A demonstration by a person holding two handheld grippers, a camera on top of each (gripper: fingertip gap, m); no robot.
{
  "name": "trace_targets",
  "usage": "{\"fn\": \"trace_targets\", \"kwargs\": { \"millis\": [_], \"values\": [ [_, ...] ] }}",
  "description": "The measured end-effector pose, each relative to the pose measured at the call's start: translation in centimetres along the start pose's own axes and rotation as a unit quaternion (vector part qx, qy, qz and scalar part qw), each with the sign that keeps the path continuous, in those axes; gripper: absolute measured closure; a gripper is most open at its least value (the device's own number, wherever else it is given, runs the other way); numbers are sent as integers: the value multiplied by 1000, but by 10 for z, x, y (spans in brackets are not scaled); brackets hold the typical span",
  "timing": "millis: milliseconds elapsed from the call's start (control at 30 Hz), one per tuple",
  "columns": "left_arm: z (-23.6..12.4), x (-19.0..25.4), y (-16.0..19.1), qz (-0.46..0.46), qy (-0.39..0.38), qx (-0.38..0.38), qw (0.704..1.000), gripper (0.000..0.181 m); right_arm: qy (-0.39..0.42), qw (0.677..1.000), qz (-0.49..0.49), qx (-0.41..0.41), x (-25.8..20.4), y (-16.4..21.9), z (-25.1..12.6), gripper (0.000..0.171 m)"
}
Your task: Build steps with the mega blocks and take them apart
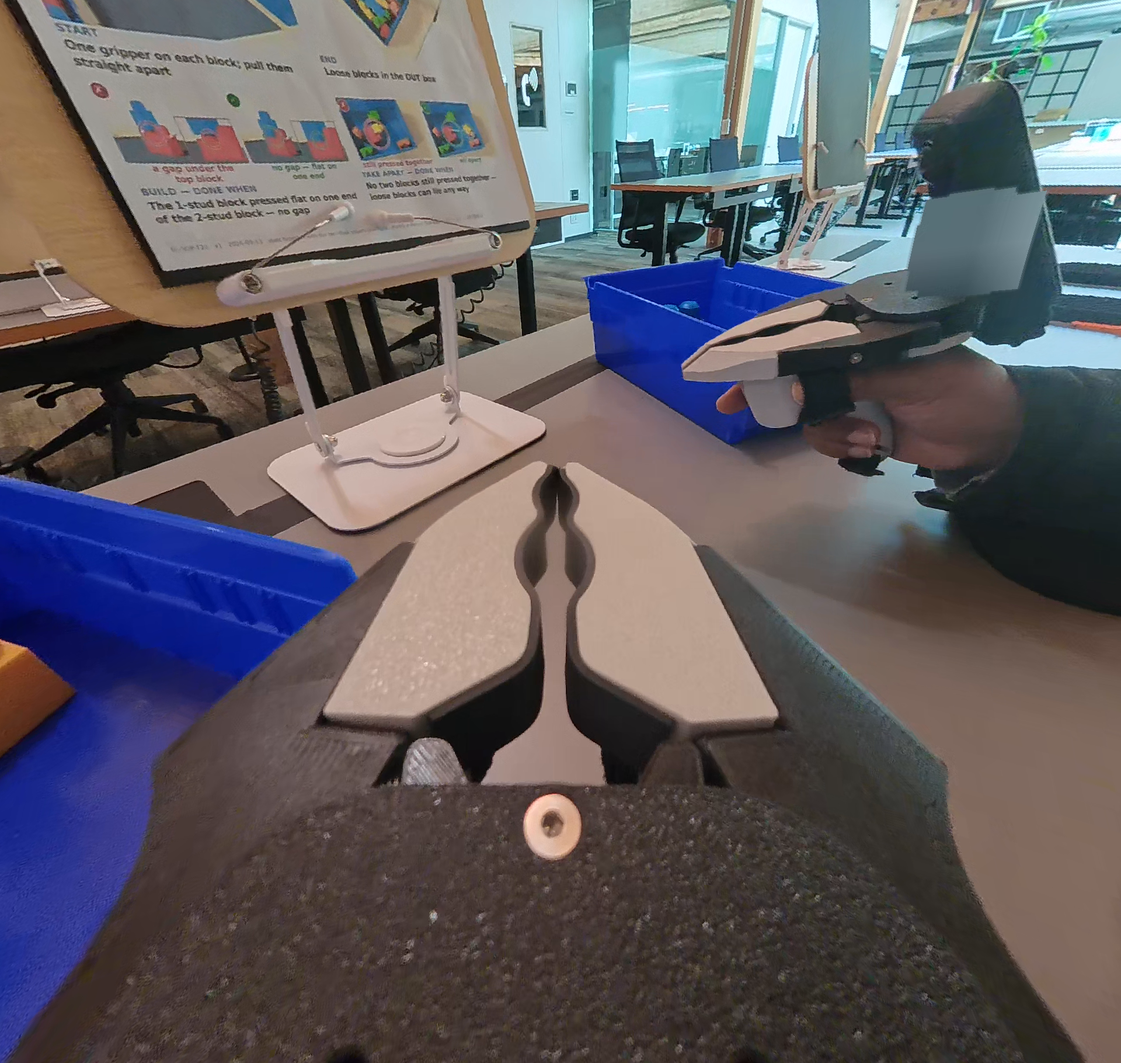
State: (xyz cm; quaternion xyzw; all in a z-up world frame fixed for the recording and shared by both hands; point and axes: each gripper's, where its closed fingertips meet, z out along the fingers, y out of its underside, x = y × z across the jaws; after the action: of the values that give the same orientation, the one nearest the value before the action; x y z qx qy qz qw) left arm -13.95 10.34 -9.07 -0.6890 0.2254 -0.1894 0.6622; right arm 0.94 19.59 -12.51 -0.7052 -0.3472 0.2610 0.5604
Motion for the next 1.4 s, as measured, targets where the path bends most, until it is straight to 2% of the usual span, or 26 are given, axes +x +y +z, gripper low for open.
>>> {"fn": "trace_targets", "kwargs": {
  "millis": [100, 267, 300, 433, 667, 800, 933, 1067, 1267, 1400],
  "values": [
    [-5, -18, -5, 5, -34, -2, 999, 181, -2, 1000, 1, 5, 0, -2, -3, 171],
    [-30, -74, -23, 4, -103, -43, 994, 181, -8, 1000, 0, 5, -1, -3, -5, 171],
    [-35, -88, -24, 5, -115, -65, 991, 174, -9, 1000, 0, 5, -1, -3, -6, 171],
    [-60, -149, -26, 44, -160, -174, 971, 164, -19, 1000, -1, -1, -7, -1, -4, 171],
    [-84, -227, 2, 97, -150, -404, 897, 149, -36, 999, -18, -17, -15, 6, -1, 171],
    [-85, -248, 27, 102, -117, -487, 860, 143, -43, 999, -13, -25, -16, 10, 0, 171],
    [-77, -257, 49, 78, -85, -532, 839, 137, -48, 998, -16, -29, -18, 12, 1, 171],
    [-75, -266, 69, 70, -77, -583, 806, 132, -50, 998, -13, -34, -18, 13, 1, 170],
    [-75, -269, 91, 82, -61, -633, 767, 134, -54, 998, -8, -39, -16, 15, 0, 169],
    [-76, -270, 102, 109, -66, -647, 752, 143, -57, 997, -10, -45, -17, 18, 1, 169]
  ]
}}
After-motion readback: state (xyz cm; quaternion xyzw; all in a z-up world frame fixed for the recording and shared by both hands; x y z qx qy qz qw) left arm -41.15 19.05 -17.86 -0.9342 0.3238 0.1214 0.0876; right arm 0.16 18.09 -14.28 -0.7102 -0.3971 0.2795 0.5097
